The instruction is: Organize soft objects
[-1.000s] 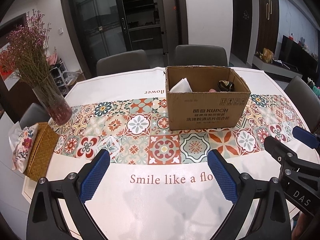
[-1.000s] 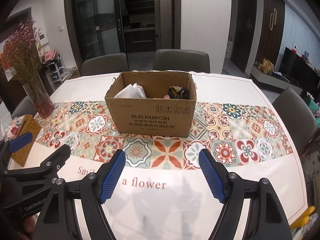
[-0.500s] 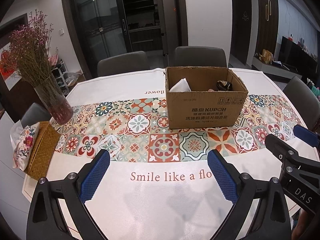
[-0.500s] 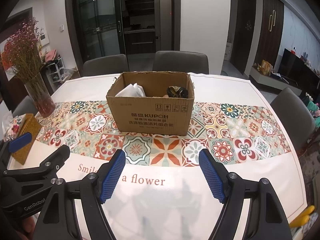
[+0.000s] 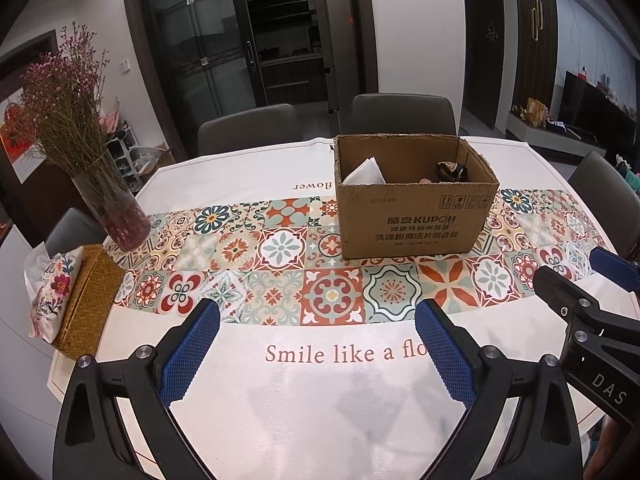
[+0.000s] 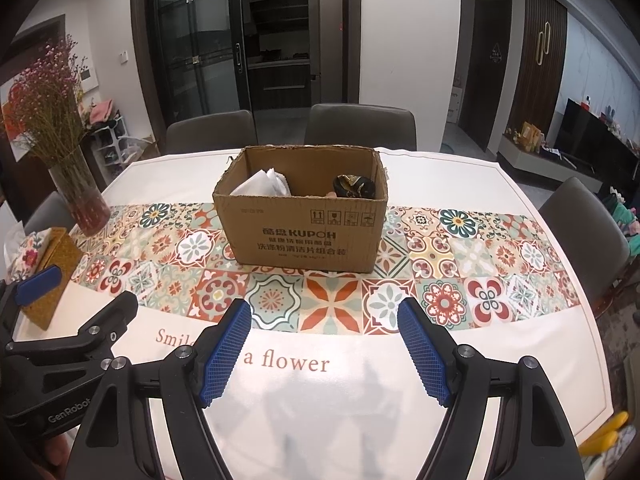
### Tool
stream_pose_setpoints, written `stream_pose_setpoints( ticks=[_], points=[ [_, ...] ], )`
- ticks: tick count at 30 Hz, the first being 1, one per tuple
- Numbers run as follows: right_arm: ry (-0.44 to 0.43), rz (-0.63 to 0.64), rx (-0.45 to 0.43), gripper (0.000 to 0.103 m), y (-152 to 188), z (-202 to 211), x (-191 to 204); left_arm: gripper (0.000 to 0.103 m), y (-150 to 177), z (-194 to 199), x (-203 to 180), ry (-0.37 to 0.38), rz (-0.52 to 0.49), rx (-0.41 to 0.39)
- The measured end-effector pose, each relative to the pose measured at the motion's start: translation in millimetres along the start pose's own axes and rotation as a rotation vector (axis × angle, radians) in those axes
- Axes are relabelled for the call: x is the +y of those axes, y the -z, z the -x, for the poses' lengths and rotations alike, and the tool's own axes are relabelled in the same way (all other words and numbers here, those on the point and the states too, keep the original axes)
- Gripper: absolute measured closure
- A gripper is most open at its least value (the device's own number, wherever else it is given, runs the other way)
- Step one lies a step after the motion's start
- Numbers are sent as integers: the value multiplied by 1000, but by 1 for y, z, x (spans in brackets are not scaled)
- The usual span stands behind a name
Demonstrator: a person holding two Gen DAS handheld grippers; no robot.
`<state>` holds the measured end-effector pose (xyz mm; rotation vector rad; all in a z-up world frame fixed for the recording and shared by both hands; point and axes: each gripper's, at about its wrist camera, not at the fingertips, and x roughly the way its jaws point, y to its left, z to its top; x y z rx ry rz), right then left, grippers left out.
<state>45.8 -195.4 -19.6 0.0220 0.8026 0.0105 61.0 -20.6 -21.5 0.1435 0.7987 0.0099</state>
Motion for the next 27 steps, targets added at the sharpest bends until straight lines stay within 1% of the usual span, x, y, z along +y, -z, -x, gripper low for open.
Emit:
stream_pose_setpoints(
  ticks=[15, 20, 27],
  points=[
    [2, -8, 0, 26, -1, -1, -3, 3, 0, -1, -2, 0, -1, 5],
    [2, -9, 0, 26, -1, -1, -3, 0, -1, 1, -2, -10, -5, -7],
    [3, -9, -1, 26, -1, -2, -3, 0, -2, 2, -2, -10, -10, -16]
  ],
)
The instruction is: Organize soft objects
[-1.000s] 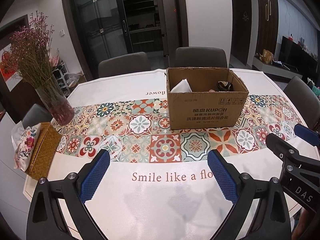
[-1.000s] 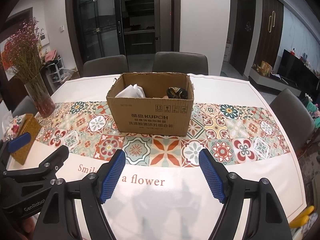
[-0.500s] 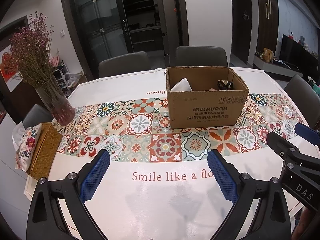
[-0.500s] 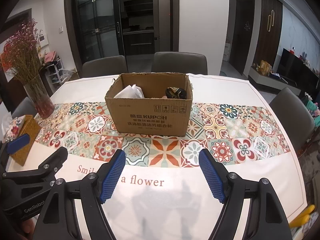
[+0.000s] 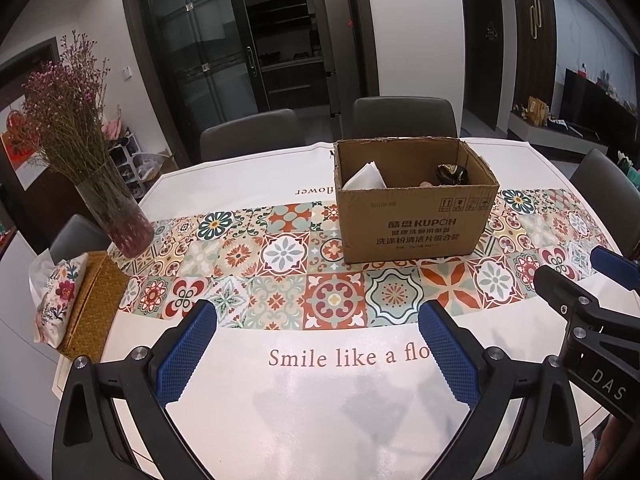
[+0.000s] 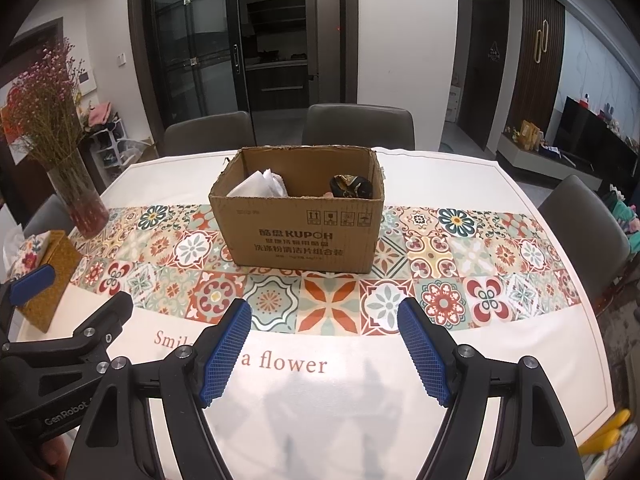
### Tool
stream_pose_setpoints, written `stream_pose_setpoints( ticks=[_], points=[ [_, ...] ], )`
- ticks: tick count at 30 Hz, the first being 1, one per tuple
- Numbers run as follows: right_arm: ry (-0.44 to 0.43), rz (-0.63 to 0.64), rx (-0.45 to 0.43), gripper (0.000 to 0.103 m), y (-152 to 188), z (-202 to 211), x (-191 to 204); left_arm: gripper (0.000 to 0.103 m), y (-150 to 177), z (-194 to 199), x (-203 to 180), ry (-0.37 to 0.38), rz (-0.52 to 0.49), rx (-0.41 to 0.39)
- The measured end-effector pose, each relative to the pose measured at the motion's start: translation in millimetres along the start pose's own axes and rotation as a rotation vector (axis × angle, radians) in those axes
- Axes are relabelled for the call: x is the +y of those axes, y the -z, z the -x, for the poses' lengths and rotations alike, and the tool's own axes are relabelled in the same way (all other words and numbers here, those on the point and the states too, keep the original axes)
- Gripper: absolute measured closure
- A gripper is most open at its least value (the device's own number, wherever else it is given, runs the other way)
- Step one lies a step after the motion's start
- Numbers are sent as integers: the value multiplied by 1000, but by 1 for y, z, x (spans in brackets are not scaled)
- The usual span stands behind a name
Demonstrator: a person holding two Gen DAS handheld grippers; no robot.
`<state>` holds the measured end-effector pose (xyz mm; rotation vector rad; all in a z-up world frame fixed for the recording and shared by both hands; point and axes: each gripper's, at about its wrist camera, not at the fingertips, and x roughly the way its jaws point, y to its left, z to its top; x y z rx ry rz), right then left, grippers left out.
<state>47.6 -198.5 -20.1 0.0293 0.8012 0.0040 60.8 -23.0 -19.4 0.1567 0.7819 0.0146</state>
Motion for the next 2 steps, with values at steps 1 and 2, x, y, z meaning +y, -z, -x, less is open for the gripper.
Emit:
stream_pose_setpoints(
  ticks=[1, 2],
  points=[
    [-1, 0, 0, 26, 0, 0, 0, 0, 0, 0, 0, 1, 0, 0],
    [0, 0, 0, 27, 0, 0, -1, 0, 0, 0, 0, 2, 1, 1]
  ],
)
